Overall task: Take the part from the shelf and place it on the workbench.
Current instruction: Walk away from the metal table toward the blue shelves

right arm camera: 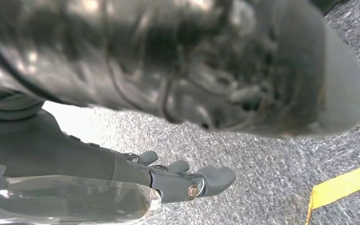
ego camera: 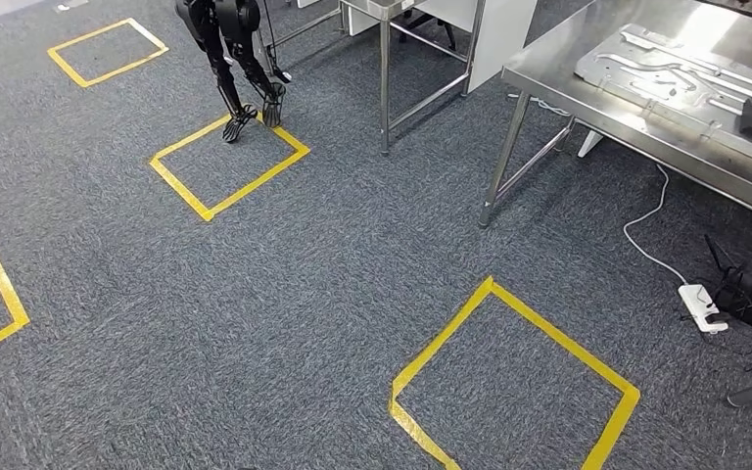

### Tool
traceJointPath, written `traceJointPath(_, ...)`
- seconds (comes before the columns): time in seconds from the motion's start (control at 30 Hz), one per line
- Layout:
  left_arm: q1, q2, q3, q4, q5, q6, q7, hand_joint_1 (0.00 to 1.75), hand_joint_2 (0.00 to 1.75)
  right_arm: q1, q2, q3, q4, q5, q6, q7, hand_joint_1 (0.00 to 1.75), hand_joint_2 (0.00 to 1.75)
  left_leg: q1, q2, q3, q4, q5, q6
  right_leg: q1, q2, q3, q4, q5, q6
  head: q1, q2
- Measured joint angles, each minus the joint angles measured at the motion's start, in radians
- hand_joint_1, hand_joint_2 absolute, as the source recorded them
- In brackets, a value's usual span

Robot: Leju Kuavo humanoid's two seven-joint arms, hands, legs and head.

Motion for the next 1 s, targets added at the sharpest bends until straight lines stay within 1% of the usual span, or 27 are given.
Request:
traceJointPath(0.03, -0.001, 0.000, 0.000, 0.000, 0.000, 0.000, 0.000, 0.00, 0.00, 0.000, 0.001, 0.000, 0.000, 0.000, 0.000, 0.000, 0.00, 0.00, -0.003, 0.001, 0.013, -0.029, 0.005, 0.005, 0.001, 0.000, 0.000, 0.000, -0.001, 0.005, 0.000, 0.000)
traceJointPath(0.07, -0.001, 0.000, 0.000, 0.000, 0.000, 0.000, 0.000, 0.00, 0.00, 0.000, 0.001, 0.000, 0.000, 0.000, 0.000, 0.000, 0.00, 0.00, -0.005, 0.001, 0.016, -0.037, 0.002, 0.008, 0.002, -0.001, 0.000, -0.001, -0.002, 0.010, 0.001, 0.000)
traceJointPath(0.13, 0.001, 0.001, 0.000, 0.000, 0.000, 0.000, 0.000, 0.00, 0.00, -0.001, 0.001, 0.000, 0.000, 0.000, 0.000, 0.000, 0.00, 0.00, -0.002, -0.001, 0.019, -0.047, 0.008, 0.016, 0.001, -0.001, 0.002, -0.003, -0.003, 0.021, 0.001, 0.000)
traceJointPath(0.17, 0.001, 0.001, 0.000, 0.000, 0.000, 0.000, 0.000, 0.00, 0.00, -0.001, 0.001, 0.000, 0.000, 0.000, 0.000, 0.000, 0.00, 0.00, 0.000, -0.001, 0.024, -0.055, 0.012, 0.021, 0.001, -0.001, 0.000, 0.007, -0.012, 0.026, 0.002, 0.000)
traceJointPath(0.2, 0.001, 0.001, 0.000, 0.000, 0.000, 0.000, 0.000, 0.00, 0.00, -0.002, 0.000, 0.000, 0.000, 0.000, 0.000, 0.000, 0.00, 0.00, 0.003, 0.000, 0.028, -0.064, 0.015, 0.027, 0.001, 0.001, -0.014, 0.039, -0.033, 0.030, 0.004, 0.000)
traceJointPath(0.23, 0.000, 0.001, 0.000, 0.000, 0.000, 0.000, 0.000, 0.00, 0.00, -0.001, 0.000, 0.000, 0.000, 0.000, 0.000, 0.000, 0.00, 0.00, 0.004, 0.000, 0.031, -0.068, 0.018, 0.031, -0.001, 0.002, -0.037, 0.088, -0.061, 0.032, 0.006, 0.000)
traceJointPath(0.27, -0.001, 0.001, 0.000, 0.000, 0.000, 0.000, 0.000, 0.00, 0.00, -0.001, 0.000, 0.000, 0.000, 0.000, 0.000, 0.000, 0.00, 0.00, 0.004, 0.000, 0.031, -0.069, 0.018, 0.034, -0.001, 0.003, -0.069, 0.151, -0.093, 0.034, 0.008, 0.000)
traceJointPath(0.3, -0.001, 0.001, 0.000, 0.000, 0.000, 0.000, 0.000, 0.00, 0.00, 0.000, 0.000, 0.000, 0.000, 0.000, 0.000, 0.000, 0.00, 0.00, 0.004, 0.000, 0.031, -0.069, 0.017, 0.036, -0.002, 0.003, -0.101, 0.211, -0.116, 0.036, 0.009, 0.000)
traceJointPath(0.33, 0.000, 0.001, 0.000, 0.000, 0.000, 0.000, 0.000, 0.00, 0.00, 0.001, 0.000, 0.001, 0.000, 0.000, 0.000, 0.000, 0.00, 0.00, 0.004, -0.001, 0.031, -0.068, 0.016, 0.036, -0.004, 0.003, -0.121, 0.245, -0.120, 0.038, 0.009, 0.000)
traceJointPath(0.37, 0.000, 0.001, 0.000, 0.000, 0.000, 0.000, 0.000, 0.00, 0.00, 0.001, 0.000, 0.001, 0.000, 0.000, 0.000, 0.000, 0.00, 0.00, 0.005, -0.002, 0.031, -0.066, 0.015, 0.035, -0.007, 0.003, -0.127, 0.250, -0.108, 0.041, 0.009, 0.000)
traceJointPath(0.4, 0.001, 0.001, 0.000, 0.000, 0.000, 0.000, 0.000, 0.00, 0.00, 0.002, 0.000, 0.002, 0.000, 0.000, 0.000, 0.000, 0.00, 0.00, 0.006, -0.004, 0.031, -0.064, 0.013, 0.032, -0.010, 0.003, -0.115, 0.216, -0.078, 0.044, 0.009, 0.000)
traceJointPath(0.43, 0.001, 0.001, 0.000, 0.000, 0.000, 0.000, 0.000, 0.00, 0.00, 0.001, -0.001, 0.002, 0.000, 0.000, 0.000, 0.000, 0.00, 0.00, 0.008, -0.007, 0.032, -0.059, 0.010, 0.028, -0.014, 0.003, -0.087, 0.157, -0.041, 0.046, 0.009, 0.000)
traceJointPath(0.47, 0.001, 0.001, 0.000, 0.000, 0.000, 0.000, 0.000, 0.00, 0.00, 0.001, -0.001, 0.002, 0.000, 0.000, 0.000, 0.000, 0.00, 0.00, 0.008, -0.009, 0.030, -0.052, 0.005, 0.021, -0.016, 0.005, -0.061, 0.099, -0.017, 0.048, 0.009, 0.000)
traceJointPath(0.5, 0.000, 0.001, 0.000, 0.000, 0.000, 0.000, 0.000, 0.00, 0.00, 0.001, -0.002, 0.003, 0.000, 0.000, 0.000, 0.000, 0.00, 0.00, 0.008, -0.012, 0.028, -0.045, 0.000, 0.014, -0.017, 0.008, -0.039, 0.051, 0.001, 0.045, 0.010, 0.000)
traceJointPath(0.53, 0.000, 0.001, 0.000, 0.000, 0.000, 0.000, 0.000, 0.00, 0.00, 0.000, -0.002, 0.003, 0.000, 0.000, 0.000, 0.000, 0.00, 0.00, 0.007, -0.013, 0.027, -0.040, -0.003, 0.006, -0.016, 0.010, -0.029, 0.026, 0.006, 0.040, 0.010, 0.000)
traceJointPath(0.57, 0.000, 0.002, 0.000, 0.000, 0.000, 0.000, 0.000, 0.00, 0.00, 0.000, -0.001, 0.004, 0.000, 0.000, 0.000, 0.000, 0.00, 0.00, 0.005, -0.014, 0.026, -0.038, -0.005, 0.000, -0.014, 0.013, -0.028, 0.021, 0.003, 0.032, 0.010, 0.000)
traceJointPath(0.63, 0.000, 0.002, 0.000, 0.000, 0.000, 0.000, 0.000, 0.00, 0.00, 0.000, -0.001, 0.005, 0.000, 0.000, 0.000, 0.000, 0.00, 0.00, 0.008, -0.015, 0.027, -0.038, -0.006, -0.010, -0.011, 0.012, -0.028, 0.020, 0.006, 0.016, 0.009, 0.000)
traceJointPath(0.67, 0.000, 0.002, 0.000, 0.000, -0.001, -0.001, 0.001, 0.00, 0.00, 0.000, -0.001, 0.005, 0.000, 0.004, 0.005, 0.002, 0.00, 0.00, 0.009, -0.013, 0.024, -0.030, -0.013, -0.014, -0.011, 0.010, -0.027, 0.019, 0.007, 0.008, 0.008, 0.000)
traceJointPath(0.7, 0.000, 0.002, -0.001, 0.000, -0.006, -0.007, 0.006, 0.00, 0.00, 0.000, -0.002, 0.006, 0.000, 0.022, 0.021, 0.008, 0.00, 0.00, 0.010, -0.010, 0.013, -0.004, -0.030, -0.017, -0.012, 0.007, -0.027, 0.018, 0.008, 0.001, 0.005, 0.000)
traceJointPath(0.73, -0.001, 0.002, -0.002, 0.000, -0.016, -0.018, 0.017, 0.00, 0.00, -0.001, -0.002, 0.011, 0.000, 0.057, 0.057, 0.020, 0.00, 0.00, 0.010, -0.007, -0.010, 0.044, -0.058, -0.020, -0.011, 0.004, -0.026, 0.017, 0.008, -0.004, 0.003, 0.000)
traceJointPath(0.8, -0.003, 0.002, -0.013, 0.000, -0.043, -0.048, 0.048, 0.00, 0.00, -0.004, -0.004, 0.041, 0.000, 0.158, 0.166, 0.057, 0.00, 0.00, 0.010, -0.005, -0.073, 0.176, -0.118, -0.021, -0.005, -0.005, -0.027, 0.017, 0.007, -0.011, -0.001, 0.000)
traceJointPath(0.83, -0.003, 0.002, -0.020, 0.000, -0.053, -0.061, 0.062, 0.00, 0.00, -0.005, -0.005, 0.064, 0.000, 0.198, 0.216, 0.075, 0.00, 0.00, 0.008, -0.005, -0.099, 0.225, -0.133, -0.019, 0.000, -0.011, -0.026, 0.017, 0.006, -0.014, -0.001, 0.000)
traceJointPath(0.87, -0.002, 0.002, -0.027, 0.000, -0.059, -0.068, 0.072, 0.00, 0.00, -0.006, -0.004, 0.088, 0.000, 0.221, 0.246, 0.089, 0.00, 0.00, 0.006, -0.005, -0.108, 0.241, -0.128, -0.014, 0.004, -0.018, -0.025, 0.017, 0.005, -0.016, -0.001, 0.000)
traceJointPath(0.9, -0.002, 0.002, -0.031, 0.000, -0.062, -0.073, 0.078, 0.00, 0.00, -0.006, -0.003, 0.108, 0.000, 0.229, 0.261, 0.100, 0.00, 0.00, 0.002, -0.003, -0.097, 0.216, -0.105, -0.006, 0.009, -0.026, -0.024, 0.017, 0.004, -0.017, -0.001, 0.000)
traceJointPath(0.93, -0.002, 0.002, -0.035, 0.000, -0.063, -0.075, 0.083, 0.00, 0.00, -0.006, -0.002, 0.124, -0.001, 0.231, 0.267, 0.106, 0.00, 0.00, -0.004, 0.002, -0.070, 0.159, -0.071, 0.005, 0.013, -0.033, -0.022, 0.017, 0.003, -0.019, -0.001, 0.000)
traceJointPath(0.97, -0.003, 0.003, -0.039, 0.000, -0.063, -0.077, 0.086, 0.00, 0.00, -0.006, 0.001, 0.138, -0.001, 0.231, 0.269, 0.110, 0.00, 0.00, -0.013, 0.019, -0.037, 0.087, -0.042, 0.020, 0.016, -0.041, -0.020, 0.017, 0.002, -0.019, -0.001, 0.000)
traceJointPath(1.0, -0.005, 0.005, -0.043, 0.000, -0.064, -0.078, 0.087, 0.00, 0.00, -0.007, 0.003, 0.148, -0.002, 0.231, 0.270, 0.112, 0.00, 0.00, -0.021, 0.036, -0.009, 0.026, -0.022, 0.032, 0.019, -0.049, -0.019, 0.016, 0.001, -0.018, 0.001, 0.000)
